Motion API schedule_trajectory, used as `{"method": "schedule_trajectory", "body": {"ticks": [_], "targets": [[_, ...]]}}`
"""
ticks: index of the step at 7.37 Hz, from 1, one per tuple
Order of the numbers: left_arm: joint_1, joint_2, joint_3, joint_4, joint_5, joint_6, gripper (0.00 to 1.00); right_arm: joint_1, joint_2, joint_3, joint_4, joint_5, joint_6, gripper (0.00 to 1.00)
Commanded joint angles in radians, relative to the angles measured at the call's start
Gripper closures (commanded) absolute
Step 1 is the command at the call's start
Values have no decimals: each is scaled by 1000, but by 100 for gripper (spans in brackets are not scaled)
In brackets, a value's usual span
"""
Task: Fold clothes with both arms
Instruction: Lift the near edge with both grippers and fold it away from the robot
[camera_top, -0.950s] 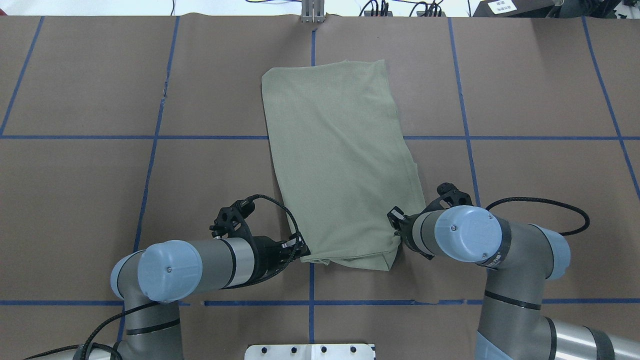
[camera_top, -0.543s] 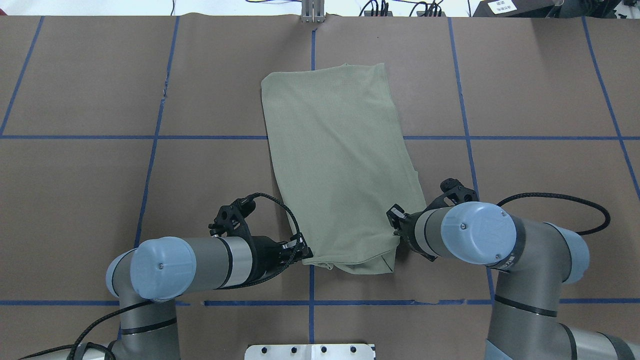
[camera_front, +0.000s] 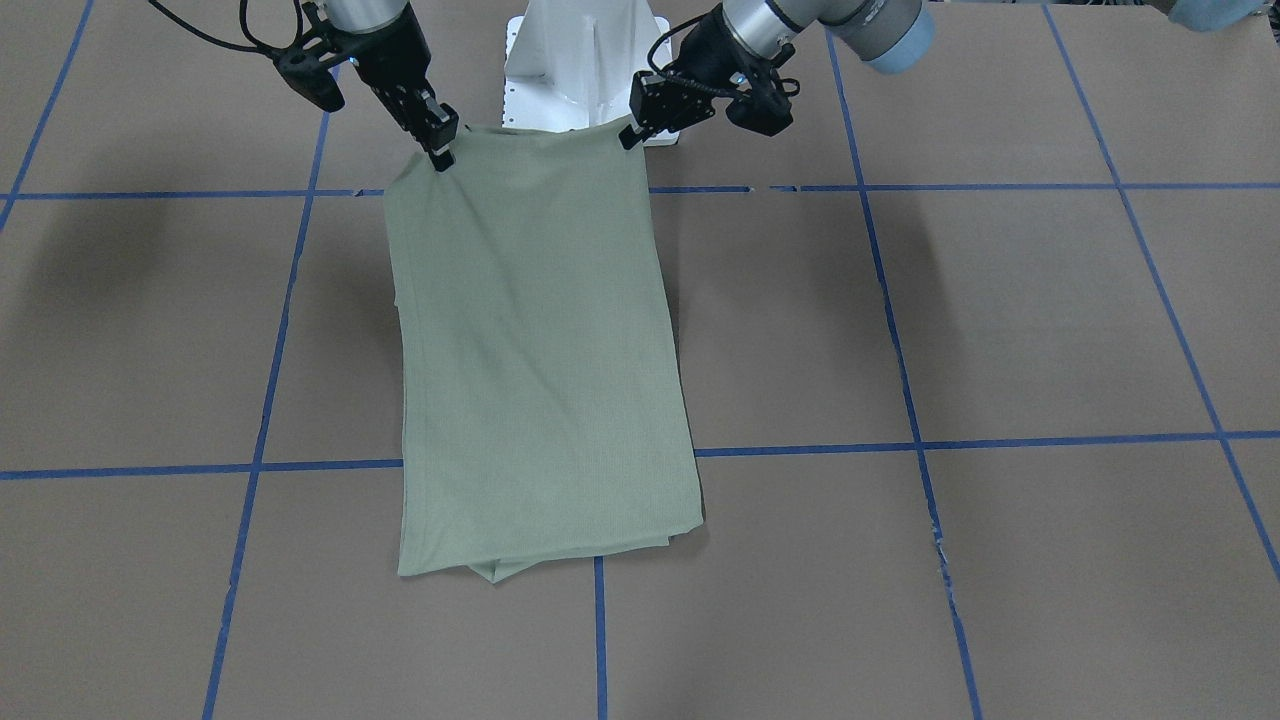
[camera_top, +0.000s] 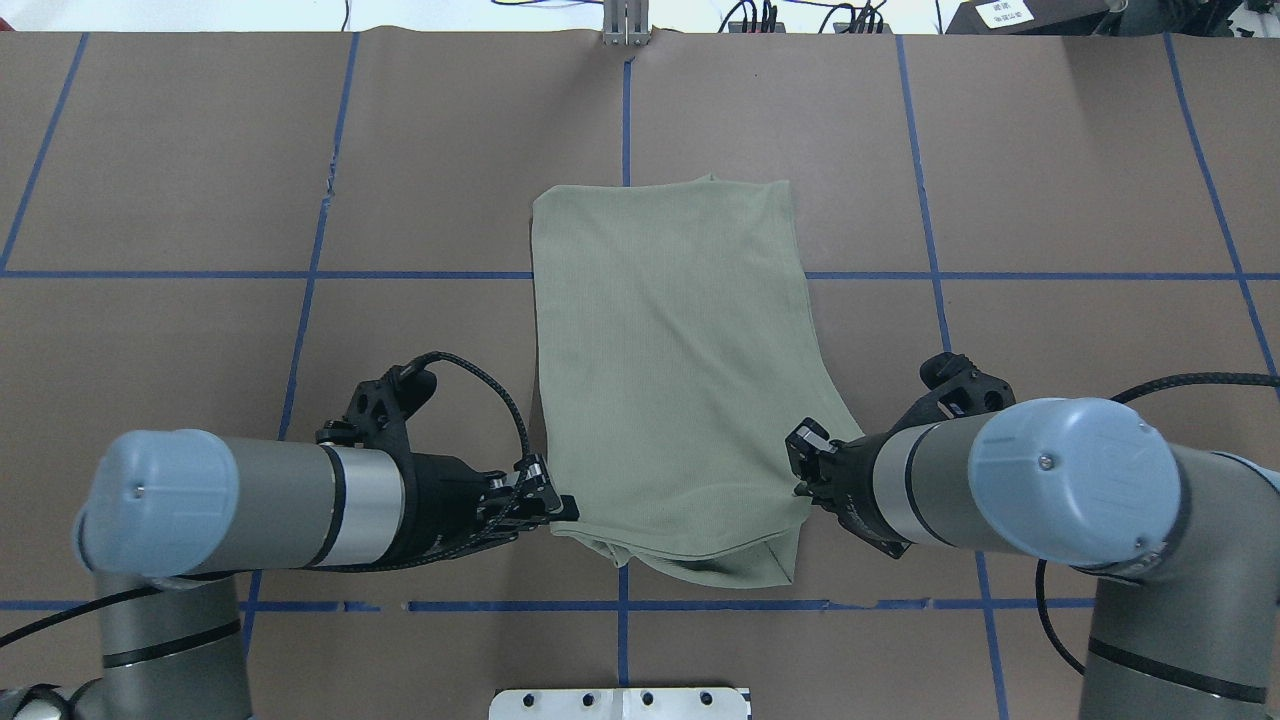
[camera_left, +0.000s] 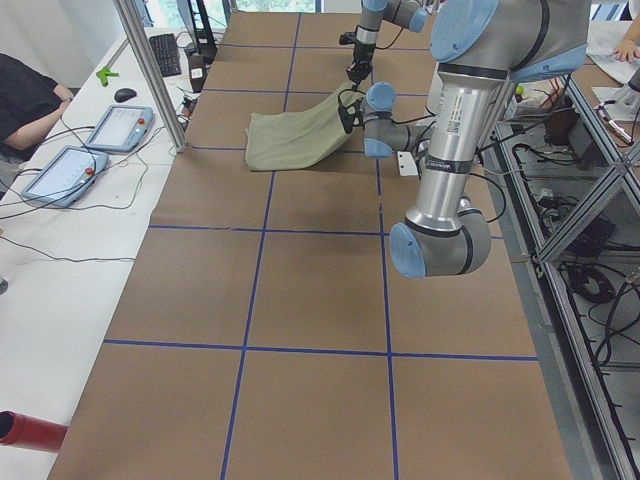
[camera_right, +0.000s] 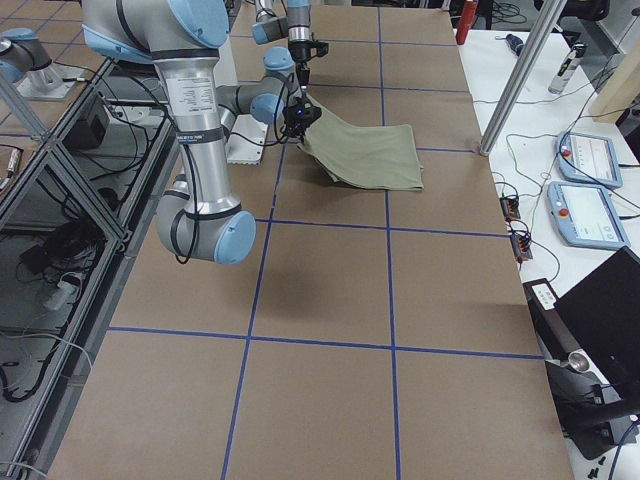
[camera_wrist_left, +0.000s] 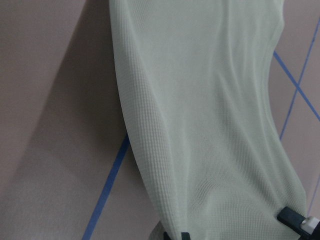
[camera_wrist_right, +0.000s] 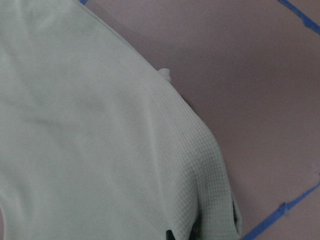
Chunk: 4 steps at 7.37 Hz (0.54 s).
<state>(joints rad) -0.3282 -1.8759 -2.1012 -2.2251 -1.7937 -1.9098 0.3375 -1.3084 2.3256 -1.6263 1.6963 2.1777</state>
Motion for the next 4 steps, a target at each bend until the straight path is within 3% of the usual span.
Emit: {"method": "schedule_trajectory", "body": {"ticks": [1, 4], "targets": [[3, -18, -186, 264, -24, 0, 100, -20, 97, 75, -162, 9, 27, 100], [-125, -138, 65, 271, -24, 236, 100, 58, 219, -107, -178, -3, -88, 100]]}}
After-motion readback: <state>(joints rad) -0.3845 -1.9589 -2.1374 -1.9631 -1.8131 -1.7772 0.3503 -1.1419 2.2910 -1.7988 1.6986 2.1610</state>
